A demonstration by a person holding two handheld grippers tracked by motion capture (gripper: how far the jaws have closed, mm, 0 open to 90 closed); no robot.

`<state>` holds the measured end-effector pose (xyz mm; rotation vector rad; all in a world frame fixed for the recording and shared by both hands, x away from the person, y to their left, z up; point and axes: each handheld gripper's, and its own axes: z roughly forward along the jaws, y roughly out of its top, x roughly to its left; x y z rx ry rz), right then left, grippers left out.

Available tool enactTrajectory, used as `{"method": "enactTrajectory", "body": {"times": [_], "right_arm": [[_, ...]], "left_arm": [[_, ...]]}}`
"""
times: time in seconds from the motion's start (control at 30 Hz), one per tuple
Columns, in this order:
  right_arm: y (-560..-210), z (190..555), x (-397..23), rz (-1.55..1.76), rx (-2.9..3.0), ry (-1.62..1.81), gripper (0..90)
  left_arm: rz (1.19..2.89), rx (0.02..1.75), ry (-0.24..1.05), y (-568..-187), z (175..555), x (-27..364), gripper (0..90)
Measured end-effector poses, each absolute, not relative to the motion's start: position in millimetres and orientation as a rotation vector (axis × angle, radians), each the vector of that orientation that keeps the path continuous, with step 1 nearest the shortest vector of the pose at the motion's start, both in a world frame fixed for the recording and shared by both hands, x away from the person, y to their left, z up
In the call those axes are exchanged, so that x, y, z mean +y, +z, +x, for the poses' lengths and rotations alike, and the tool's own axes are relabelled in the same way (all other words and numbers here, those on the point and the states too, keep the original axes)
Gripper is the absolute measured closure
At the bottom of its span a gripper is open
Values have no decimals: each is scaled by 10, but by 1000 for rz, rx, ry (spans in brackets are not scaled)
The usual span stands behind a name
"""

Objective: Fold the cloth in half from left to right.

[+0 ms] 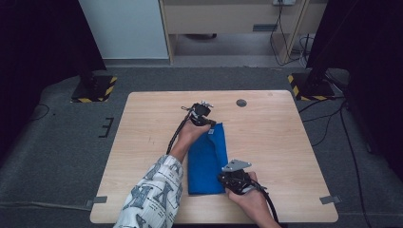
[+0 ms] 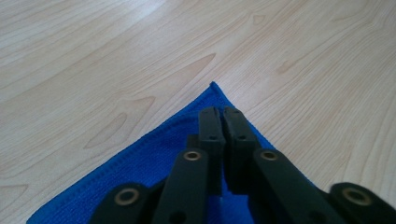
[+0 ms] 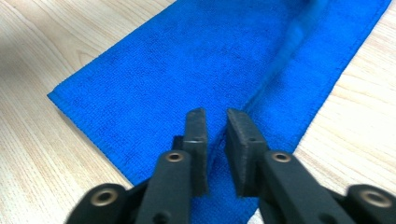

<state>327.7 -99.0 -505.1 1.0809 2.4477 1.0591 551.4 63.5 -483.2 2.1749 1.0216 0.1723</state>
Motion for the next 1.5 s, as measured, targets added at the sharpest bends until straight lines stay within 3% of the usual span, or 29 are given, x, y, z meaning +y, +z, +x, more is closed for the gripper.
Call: {"method": "enactTrajectory", "body": {"times": [0.07,0.43,0.53,0.6,1.1,1.5], "right_arm": [[-5044,3284,-995,1079,2446,1060,849],[-4978,3262,-1055,1068,2438,1059,873],[-4994,3266,-1085,1080,2444,1052,799],[-4991,3298,-1121,1106,2429,1054,686],[-4951,3829,-1191,1151,2371,1097,406],[-4965,4214,-1110,1166,2363,1073,269]], "left_arm": [[2178,1021,176,-4834,5516,632,891],[2117,1037,150,-4770,5501,585,884],[2112,1049,148,-4790,5508,583,771],[2117,1038,180,-4777,5502,596,619],[2126,996,297,-4675,5370,1022,401],[2114,1021,300,-4693,5306,1322,207]]}}
